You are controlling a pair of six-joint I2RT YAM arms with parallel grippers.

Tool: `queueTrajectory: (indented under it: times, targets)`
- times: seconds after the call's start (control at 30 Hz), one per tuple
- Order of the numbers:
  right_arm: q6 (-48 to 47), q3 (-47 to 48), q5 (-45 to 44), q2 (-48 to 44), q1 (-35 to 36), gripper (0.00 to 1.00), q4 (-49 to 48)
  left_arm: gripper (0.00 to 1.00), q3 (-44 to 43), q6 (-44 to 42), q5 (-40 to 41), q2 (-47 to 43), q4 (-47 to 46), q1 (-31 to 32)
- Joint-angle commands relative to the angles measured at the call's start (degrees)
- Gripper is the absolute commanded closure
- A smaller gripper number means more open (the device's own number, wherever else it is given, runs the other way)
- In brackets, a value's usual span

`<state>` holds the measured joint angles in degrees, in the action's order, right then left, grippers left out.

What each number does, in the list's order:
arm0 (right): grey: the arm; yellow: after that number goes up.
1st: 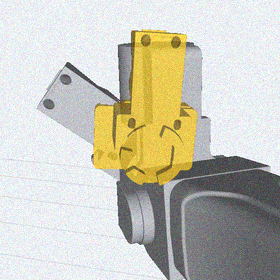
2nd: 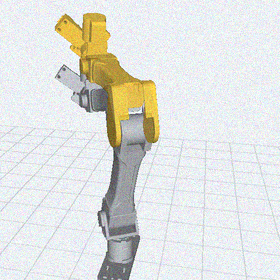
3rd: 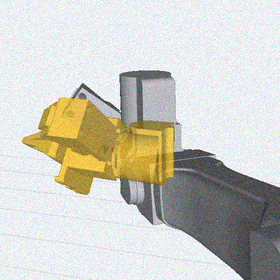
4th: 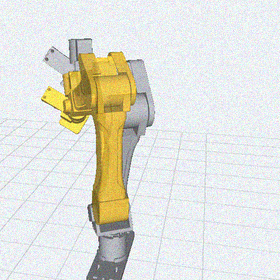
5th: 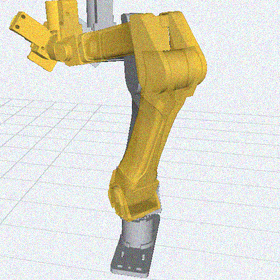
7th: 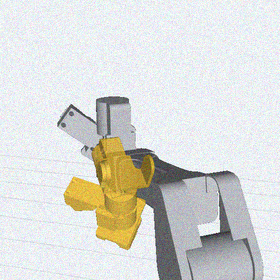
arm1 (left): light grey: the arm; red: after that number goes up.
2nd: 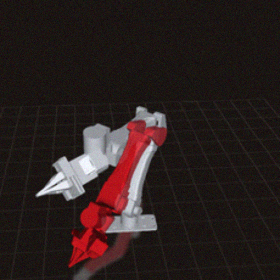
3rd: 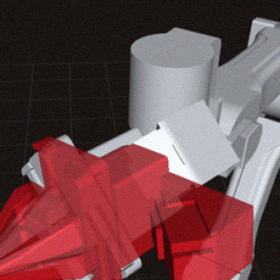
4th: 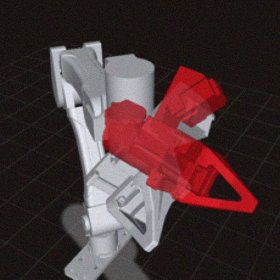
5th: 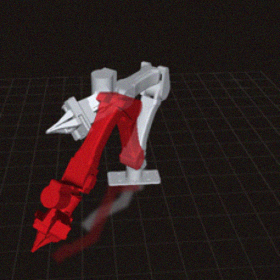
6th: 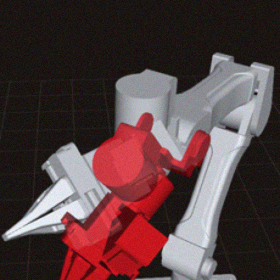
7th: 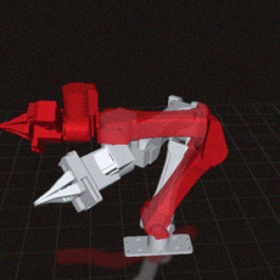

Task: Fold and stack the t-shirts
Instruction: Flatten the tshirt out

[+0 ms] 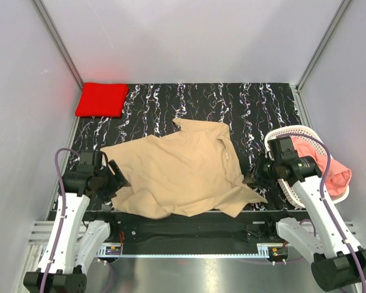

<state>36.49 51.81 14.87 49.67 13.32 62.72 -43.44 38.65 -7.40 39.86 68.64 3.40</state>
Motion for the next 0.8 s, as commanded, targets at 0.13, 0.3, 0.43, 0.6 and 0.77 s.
queueTrajectory:
  times: [0.13,0.3,0.43,0.6,0.77]
  targets:
    - [-5.2,5.7,-2.2,10.4,-0.4,0.39,-3.5,0.23,-9.4,-1.2,2.7,5.0,-4.2,-0.3]
    - [-8.8,16.9,-3.0,28.6,-0.4,0.41,-12.8,0.31,-7.8,-0.8,-2.4,13.1,-11.4,-0.2]
    - [-8.9,26.7,-5.8,44.0,3.3,0.45,-14.8,0.32,-6.3,-0.2,-1.0,27.7,-14.8,-0.2]
    - [-12.5,39.1,-14.2,58.5,10.7,0.42,-11.0,0.41,-10.9,2.0,1.9,43.0,-13.9,1.0]
    - [-12.9,38.2,-14.6,63.0,11.2,0.42,-14.5,0.40,-13.8,4.4,7.2,50.7,-15.2,1.4]
